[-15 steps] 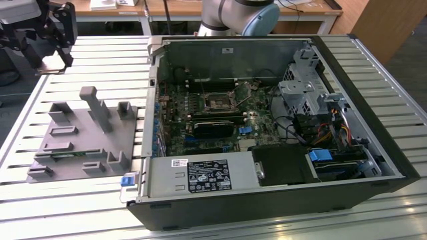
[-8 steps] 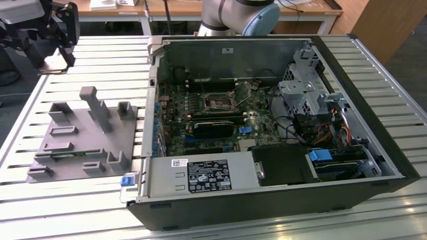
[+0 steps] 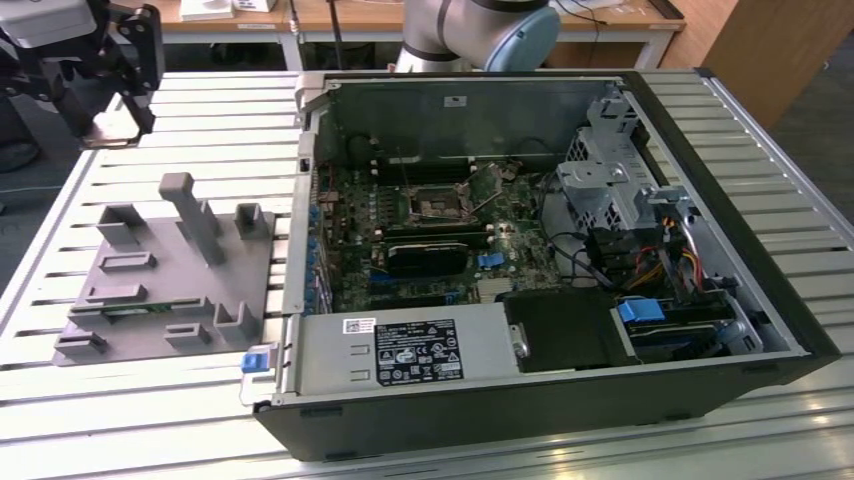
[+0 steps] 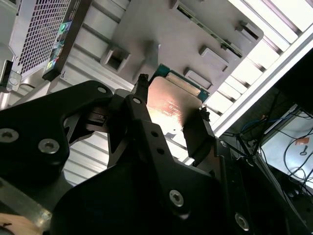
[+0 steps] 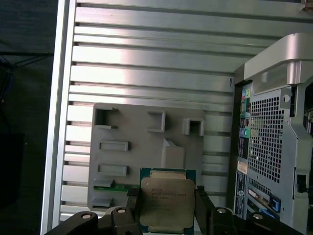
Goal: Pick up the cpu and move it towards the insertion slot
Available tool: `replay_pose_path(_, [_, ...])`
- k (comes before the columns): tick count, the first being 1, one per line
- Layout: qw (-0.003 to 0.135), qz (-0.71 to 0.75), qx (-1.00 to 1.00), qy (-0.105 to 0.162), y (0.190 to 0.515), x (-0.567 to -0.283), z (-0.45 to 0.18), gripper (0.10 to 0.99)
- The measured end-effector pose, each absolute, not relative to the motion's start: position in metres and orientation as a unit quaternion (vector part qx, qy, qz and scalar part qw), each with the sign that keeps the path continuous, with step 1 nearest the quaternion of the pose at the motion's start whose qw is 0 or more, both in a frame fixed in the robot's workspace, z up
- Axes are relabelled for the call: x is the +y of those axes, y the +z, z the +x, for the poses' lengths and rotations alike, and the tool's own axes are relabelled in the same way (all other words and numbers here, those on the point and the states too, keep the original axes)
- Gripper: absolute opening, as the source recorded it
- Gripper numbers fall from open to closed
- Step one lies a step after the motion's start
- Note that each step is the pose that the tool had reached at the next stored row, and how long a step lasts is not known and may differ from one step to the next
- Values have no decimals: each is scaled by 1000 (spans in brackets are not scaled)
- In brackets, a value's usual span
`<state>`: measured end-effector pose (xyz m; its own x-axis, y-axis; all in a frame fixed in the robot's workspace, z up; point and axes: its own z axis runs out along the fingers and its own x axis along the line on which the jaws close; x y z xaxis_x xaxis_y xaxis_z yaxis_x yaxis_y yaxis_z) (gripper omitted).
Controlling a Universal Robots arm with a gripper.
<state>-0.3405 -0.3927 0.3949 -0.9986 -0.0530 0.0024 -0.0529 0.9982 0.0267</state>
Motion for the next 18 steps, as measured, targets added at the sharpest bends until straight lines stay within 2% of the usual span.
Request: replay_pose_path(18, [2, 26, -1000, -13, 395, -393, -333, 541])
